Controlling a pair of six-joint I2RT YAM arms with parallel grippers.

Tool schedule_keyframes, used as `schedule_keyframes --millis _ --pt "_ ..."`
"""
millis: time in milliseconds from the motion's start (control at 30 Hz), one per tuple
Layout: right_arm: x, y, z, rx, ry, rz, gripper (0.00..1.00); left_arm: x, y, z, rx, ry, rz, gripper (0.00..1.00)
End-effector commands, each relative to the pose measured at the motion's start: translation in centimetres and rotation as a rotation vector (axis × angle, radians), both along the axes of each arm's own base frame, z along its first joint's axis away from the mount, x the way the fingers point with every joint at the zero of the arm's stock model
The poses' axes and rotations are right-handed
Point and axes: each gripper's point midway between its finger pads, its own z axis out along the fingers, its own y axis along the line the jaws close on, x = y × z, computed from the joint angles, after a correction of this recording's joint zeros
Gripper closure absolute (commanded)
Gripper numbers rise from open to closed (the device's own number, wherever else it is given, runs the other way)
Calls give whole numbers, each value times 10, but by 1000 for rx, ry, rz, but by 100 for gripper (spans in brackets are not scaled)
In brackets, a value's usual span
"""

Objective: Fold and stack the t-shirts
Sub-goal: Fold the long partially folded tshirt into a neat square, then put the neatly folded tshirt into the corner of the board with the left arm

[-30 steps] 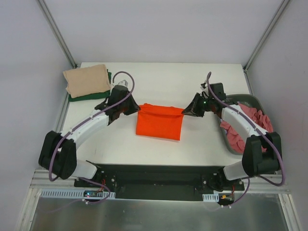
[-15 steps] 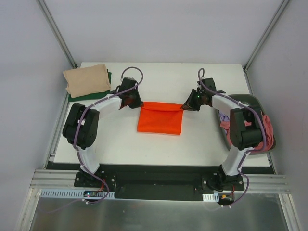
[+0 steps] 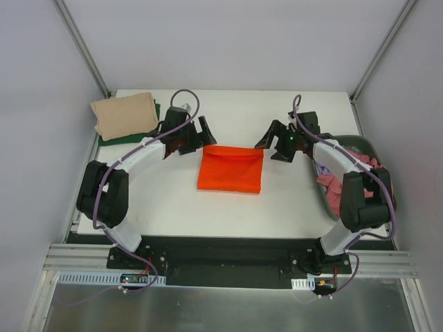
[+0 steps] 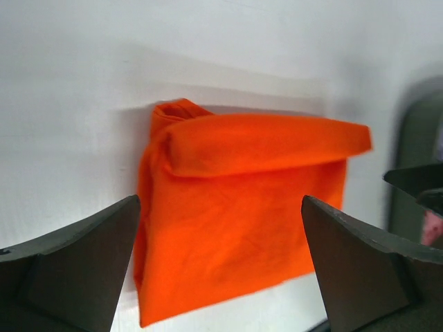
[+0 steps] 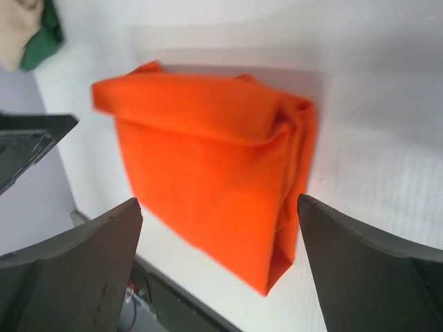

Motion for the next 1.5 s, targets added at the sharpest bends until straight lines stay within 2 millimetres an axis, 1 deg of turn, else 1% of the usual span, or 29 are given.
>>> schedule_keyframes --millis 0,33,67,133,167,300,333,400,467,500,533,600,667,700,767,833,933,1033,1067,1133,1233,1267,1300,1400,1467 --pt "-34 37 44 143 -89 144 4 -26 -40 34 -191 -43 -223 1" --pt "-39 44 45 149 -96 171 4 -26 -48 38 -234 -56 -254 1" --pt "-43 50 45 158 -97 196 4 -27 -52 36 -257 -40 -270 1" --pt "-43 58 43 175 -85 215 4 -26 -57 28 -273 -8 -280 1" --pt "-40 60 42 180 -79 215 4 -26 -61 21 -281 19 -294 1" --pt "-23 66 34 174 -67 217 4 -16 -71 13 -301 38 -343 1" --pt "-18 68 31 175 -61 219 4 -12 -71 8 -294 46 -334 1" --pt "-5 71 19 166 -42 215 4 -1 -70 1 -263 46 -317 1" --pt "12 74 15 160 -40 212 4 9 -67 -9 -223 50 -290 1" --pt "17 76 9 154 -26 219 4 16 -65 -14 -203 52 -273 1" --pt "23 78 8 149 -19 223 4 19 -62 -22 -180 72 -255 1" --pt "32 78 -2 126 0 219 4 30 -58 -32 -148 85 -233 1" --pt "37 77 -13 106 21 215 4 32 -58 -41 -134 112 -238 1" --pt "39 75 -19 93 31 209 4 33 -56 -50 -121 131 -228 1" --pt "42 70 -33 61 54 192 4 32 -52 -62 -101 155 -213 1" --pt "44 62 -48 38 82 166 4 31 -43 -78 -63 188 -174 1" --pt "42 55 -66 16 121 143 4 22 -36 -95 -47 240 -148 1" --pt "40 45 -85 -22 149 123 4 5 -32 -105 -48 287 -147 1" --pt "36 45 -91 -16 170 123 4 -5 -29 -109 -45 309 -145 1" --pt "29 43 -96 -5 191 133 4 -22 -22 -111 -38 332 -139 1" --pt "22 36 -89 -31 165 132 4 -38 -2 -108 29 308 -102 1" --pt "23 34 -80 -34 142 131 4 -38 4 -102 55 280 -89 1" --pt "22 33 -72 -33 126 132 4 -37 7 -92 64 251 -87 1" --pt "17 32 -33 -34 58 161 4 -34 4 -55 33 157 -115 1" --pt "9 28 -7 -49 7 175 4 -37 2 -29 7 100 -130 1"
